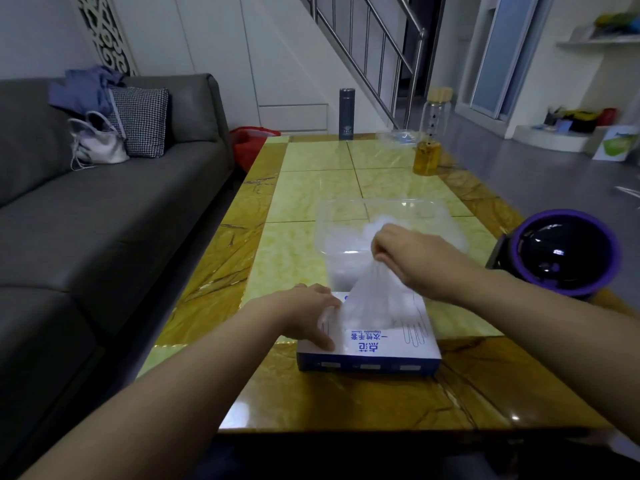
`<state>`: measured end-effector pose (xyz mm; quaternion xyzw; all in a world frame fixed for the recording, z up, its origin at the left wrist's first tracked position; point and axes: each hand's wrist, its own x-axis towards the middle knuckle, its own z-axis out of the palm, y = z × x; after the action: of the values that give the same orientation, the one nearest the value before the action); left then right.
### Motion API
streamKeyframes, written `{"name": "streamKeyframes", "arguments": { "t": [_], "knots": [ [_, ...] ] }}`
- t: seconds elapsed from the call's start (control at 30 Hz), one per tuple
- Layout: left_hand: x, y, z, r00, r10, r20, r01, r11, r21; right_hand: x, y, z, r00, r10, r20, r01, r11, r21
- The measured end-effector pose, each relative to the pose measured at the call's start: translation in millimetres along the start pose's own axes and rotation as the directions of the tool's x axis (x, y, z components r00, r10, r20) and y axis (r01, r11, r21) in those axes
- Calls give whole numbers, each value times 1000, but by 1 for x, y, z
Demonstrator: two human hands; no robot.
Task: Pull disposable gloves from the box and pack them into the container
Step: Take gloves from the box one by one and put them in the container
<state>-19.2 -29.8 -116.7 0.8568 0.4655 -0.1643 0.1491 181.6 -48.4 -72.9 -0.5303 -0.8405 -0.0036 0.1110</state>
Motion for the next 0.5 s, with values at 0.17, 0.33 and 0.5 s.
{"name": "streamKeyframes", "arguments": {
  "t": [0.17,0.33,0.5],
  "knots": [
    [-2,-2,-3,998,-22,-62,9,978,-207,5,3,-47,955,-16,-295,44,995,89],
    [-37,-8,-30,952,286,-109,-243,489,-838,-5,8,-62,951,-70,-300,94,993,67],
    [-44,-8,-45,922,302,-243,-209,-141,-968,-10,8,-53,951,-138,-278,155,987,40]
  ]
}}
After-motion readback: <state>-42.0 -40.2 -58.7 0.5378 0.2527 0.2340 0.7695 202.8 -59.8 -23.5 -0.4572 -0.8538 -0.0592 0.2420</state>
